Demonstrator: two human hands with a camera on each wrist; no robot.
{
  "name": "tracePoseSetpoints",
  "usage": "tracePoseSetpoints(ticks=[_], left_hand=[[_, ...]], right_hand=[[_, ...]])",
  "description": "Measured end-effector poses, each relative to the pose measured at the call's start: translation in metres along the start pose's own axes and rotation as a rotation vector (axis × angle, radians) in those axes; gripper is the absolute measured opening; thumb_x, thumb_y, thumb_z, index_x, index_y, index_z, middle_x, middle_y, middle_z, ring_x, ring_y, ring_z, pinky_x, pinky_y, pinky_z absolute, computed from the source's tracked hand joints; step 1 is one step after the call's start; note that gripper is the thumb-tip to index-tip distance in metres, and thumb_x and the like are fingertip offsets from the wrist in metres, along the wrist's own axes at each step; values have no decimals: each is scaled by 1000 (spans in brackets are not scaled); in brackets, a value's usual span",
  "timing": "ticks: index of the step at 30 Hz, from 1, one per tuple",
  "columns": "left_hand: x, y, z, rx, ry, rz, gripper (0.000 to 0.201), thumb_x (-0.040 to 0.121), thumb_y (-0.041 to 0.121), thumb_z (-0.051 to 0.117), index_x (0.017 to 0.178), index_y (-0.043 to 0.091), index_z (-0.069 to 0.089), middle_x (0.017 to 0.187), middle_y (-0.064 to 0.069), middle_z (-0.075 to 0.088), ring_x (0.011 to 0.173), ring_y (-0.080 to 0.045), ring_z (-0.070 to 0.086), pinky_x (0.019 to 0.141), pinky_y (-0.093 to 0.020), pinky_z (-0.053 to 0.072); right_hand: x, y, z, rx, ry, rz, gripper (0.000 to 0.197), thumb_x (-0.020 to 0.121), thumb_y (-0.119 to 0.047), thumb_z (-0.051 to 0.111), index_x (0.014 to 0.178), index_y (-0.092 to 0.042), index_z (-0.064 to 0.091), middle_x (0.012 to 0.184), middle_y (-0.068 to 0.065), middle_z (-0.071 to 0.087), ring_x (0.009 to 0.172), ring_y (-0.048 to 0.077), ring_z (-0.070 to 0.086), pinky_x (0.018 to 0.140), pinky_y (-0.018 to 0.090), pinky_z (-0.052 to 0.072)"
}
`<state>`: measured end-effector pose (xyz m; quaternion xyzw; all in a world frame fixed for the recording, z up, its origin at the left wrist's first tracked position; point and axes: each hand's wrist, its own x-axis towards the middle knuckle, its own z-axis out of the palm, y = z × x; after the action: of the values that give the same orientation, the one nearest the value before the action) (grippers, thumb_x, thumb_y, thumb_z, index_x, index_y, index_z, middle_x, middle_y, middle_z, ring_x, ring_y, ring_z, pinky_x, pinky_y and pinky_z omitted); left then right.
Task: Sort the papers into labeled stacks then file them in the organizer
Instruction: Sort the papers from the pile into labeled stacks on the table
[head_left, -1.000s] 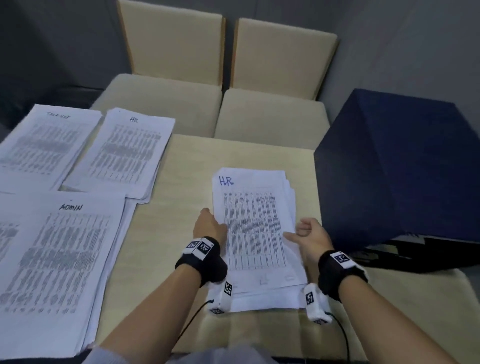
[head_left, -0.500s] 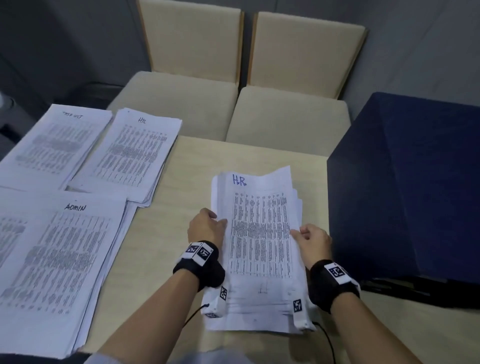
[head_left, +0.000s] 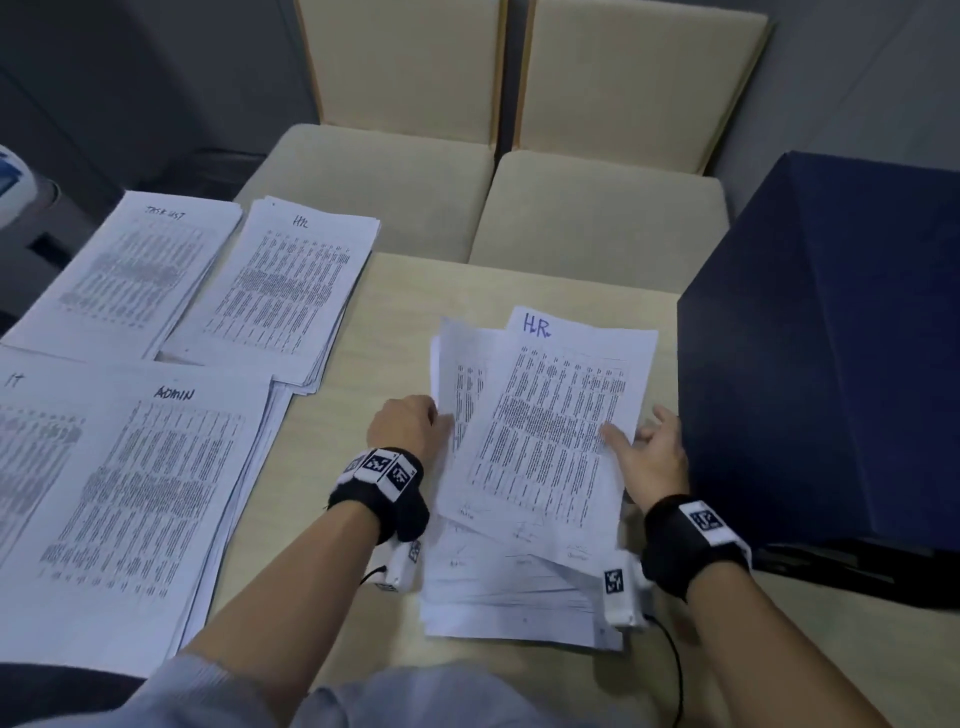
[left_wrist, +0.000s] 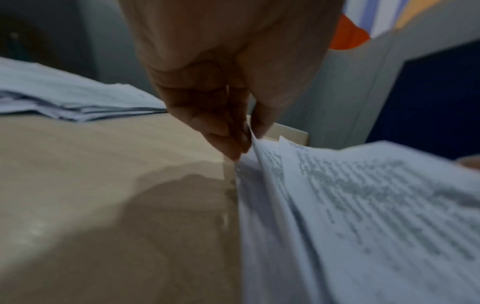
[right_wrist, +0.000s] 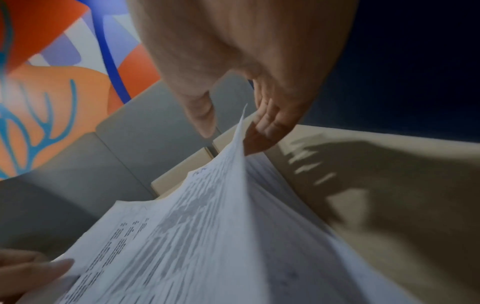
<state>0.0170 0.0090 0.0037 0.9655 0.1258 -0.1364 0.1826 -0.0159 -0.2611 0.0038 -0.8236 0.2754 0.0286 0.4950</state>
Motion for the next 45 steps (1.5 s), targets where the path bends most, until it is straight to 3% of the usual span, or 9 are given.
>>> tracePoseSetpoints(ticks=[4,10,15,18,23,32,37,43,45], left_hand=[[-2,1,-6,63,12,34,37,98,37,44,76,12,60,76,-9,60,68,-28,54,59,-29,40],[-1,-20,-8,-185,11,179,33,98,18,46,67,12,41,59,-2,46,64,-28,48,52,-32,28],[-9,-27,1,-738,-212,217,20,97,6,48,98,17,65,90,-1,71,79,-19,65,73,-33,52],[-15,-22,0,-820,-258,139,29,92,-6,48,80,12,67,74,-9,64,67,-21,58,71,-36,49],[-11,-17,6,-430,27,-41,11,87,6,53,88,16,58,84,-3,62,80,-26,60,71,-26,41],[-3,-14,14,-176,-4,-92,33,89,22,58,59,13,48,56,-3,45,56,-25,43,49,-26,30],[-4,-19,-15,194,70,56,39,100,39,40,89,14,68,83,-12,66,77,-34,63,63,-31,44],[-7,-38,-16,-623,-103,295,19,94,17,55,80,14,67,73,-7,70,72,-28,66,69,-39,56],[-18,-35,-17,-861,-244,248,24,95,1,54,90,17,72,80,4,75,76,-12,69,72,-28,56]], right_hand=[[17,6,3,-109,-91,-80,8,88,-12,58,81,-12,58,73,4,59,74,30,55,63,32,42],[-26,26,-10,294,-281,62,34,89,8,54,112,-14,66,105,1,74,98,17,69,82,29,53],[-24,37,-7,354,-237,80,16,90,-9,66,104,-16,67,114,7,71,102,19,68,92,35,53],[-23,36,-8,388,-254,75,23,86,-9,71,108,-14,66,114,7,71,106,22,67,95,36,52],[-27,31,-8,399,-230,83,30,80,-2,75,107,-10,66,102,7,74,102,26,67,94,40,53],[-28,34,-10,412,-279,37,31,89,-10,67,120,-12,65,117,-1,71,114,16,64,106,42,45],[-28,21,-13,699,-265,79,14,88,7,53,81,-2,62,93,17,67,83,30,64,69,37,58],[-20,11,-4,737,-223,103,36,70,-10,70,105,-6,74,120,6,70,117,17,61,110,40,39],[-18,7,-3,749,-260,108,38,69,-18,77,106,-9,73,125,4,67,112,10,63,101,30,45]])
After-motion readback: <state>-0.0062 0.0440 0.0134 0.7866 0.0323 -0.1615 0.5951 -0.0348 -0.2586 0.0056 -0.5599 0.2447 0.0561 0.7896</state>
